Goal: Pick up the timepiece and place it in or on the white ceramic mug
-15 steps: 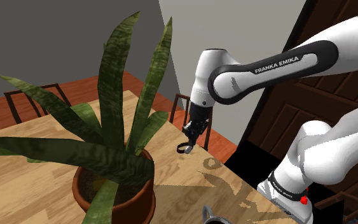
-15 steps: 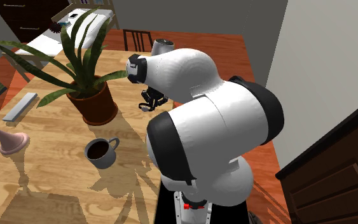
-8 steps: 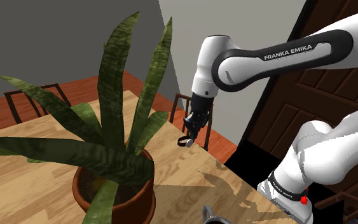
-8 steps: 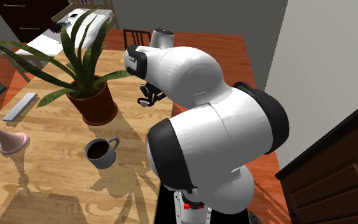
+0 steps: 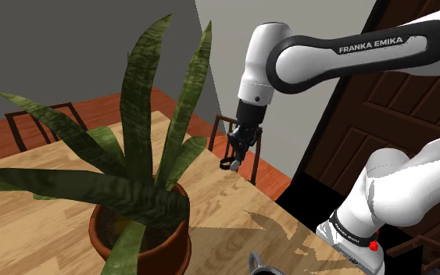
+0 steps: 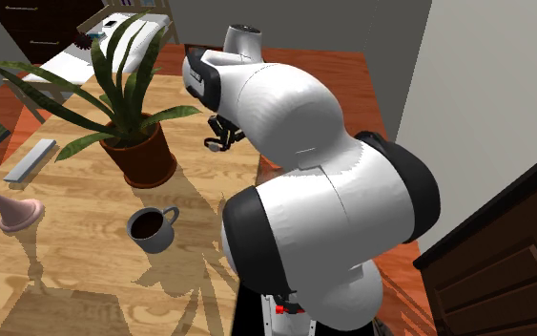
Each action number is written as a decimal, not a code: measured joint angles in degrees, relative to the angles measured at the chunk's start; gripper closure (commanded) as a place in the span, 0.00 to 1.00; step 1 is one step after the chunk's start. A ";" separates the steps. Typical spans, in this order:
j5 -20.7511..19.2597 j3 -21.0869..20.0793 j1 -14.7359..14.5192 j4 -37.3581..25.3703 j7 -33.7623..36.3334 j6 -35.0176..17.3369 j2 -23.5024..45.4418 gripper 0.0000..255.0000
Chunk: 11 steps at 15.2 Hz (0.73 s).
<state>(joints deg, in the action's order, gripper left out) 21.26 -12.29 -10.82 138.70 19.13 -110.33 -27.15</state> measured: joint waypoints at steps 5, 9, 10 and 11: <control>-0.59 0.39 0.16 -3.49 1.02 3.92 -0.54 1.00; 1.31 -1.78 -1.74 -1.11 4.27 5.00 -4.99 1.00; 2.06 -2.47 -2.45 0.05 5.32 5.34 -6.80 1.00; 2.67 -3.11 -3.03 0.75 6.26 5.57 -8.05 1.00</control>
<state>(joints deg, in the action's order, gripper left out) 23.94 -15.41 -13.85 139.45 25.38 -104.76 -35.20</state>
